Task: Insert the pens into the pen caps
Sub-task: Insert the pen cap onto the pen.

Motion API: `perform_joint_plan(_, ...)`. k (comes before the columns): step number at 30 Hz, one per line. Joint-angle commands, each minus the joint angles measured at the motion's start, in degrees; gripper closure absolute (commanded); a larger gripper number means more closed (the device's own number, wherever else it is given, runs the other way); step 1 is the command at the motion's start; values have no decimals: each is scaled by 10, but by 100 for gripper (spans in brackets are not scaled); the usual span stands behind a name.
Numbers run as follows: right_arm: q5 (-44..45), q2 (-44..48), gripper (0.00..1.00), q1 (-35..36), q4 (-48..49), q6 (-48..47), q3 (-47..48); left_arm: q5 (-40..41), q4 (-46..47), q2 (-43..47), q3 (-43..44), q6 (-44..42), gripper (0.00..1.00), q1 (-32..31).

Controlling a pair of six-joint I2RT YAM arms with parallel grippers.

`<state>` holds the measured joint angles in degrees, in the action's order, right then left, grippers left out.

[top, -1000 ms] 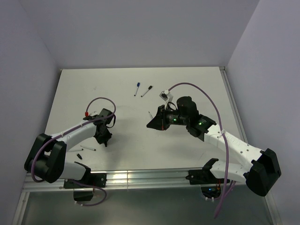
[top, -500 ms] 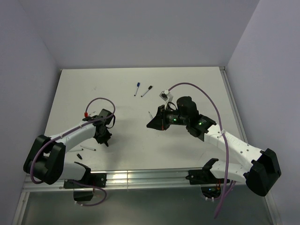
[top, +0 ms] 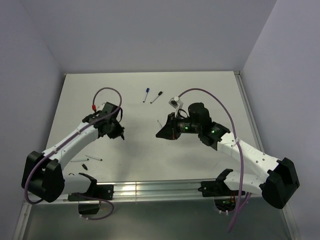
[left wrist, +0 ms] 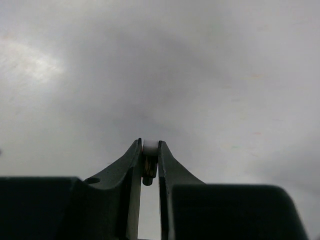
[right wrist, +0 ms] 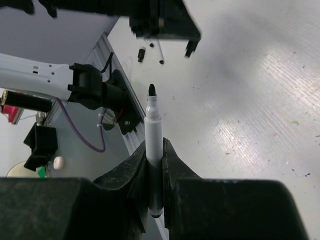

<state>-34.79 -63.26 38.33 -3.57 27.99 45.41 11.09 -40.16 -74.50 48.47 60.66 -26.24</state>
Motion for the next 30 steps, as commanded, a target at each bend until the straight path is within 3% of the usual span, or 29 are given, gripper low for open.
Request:
perform_joint_plan(1, -41, 1, 100, -4, 34, -7, 5, -32, 67, 31, 77, -28, 100, -1)
perform_joint_plan(11, -68, -13, 100, -1, 88, 33, 64, -149, 262, 23, 190, -92, 100, 30)
perform_joint_plan(21, -39, -79, 100, 10, 143, 73, 135, -242, 503, 88, 90, -55, 100, 39)
perform_joint_plan(30, -8, -122, 100, 27, 155, 69, 186, -288, 595, 131, 44, -21, 100, 43)
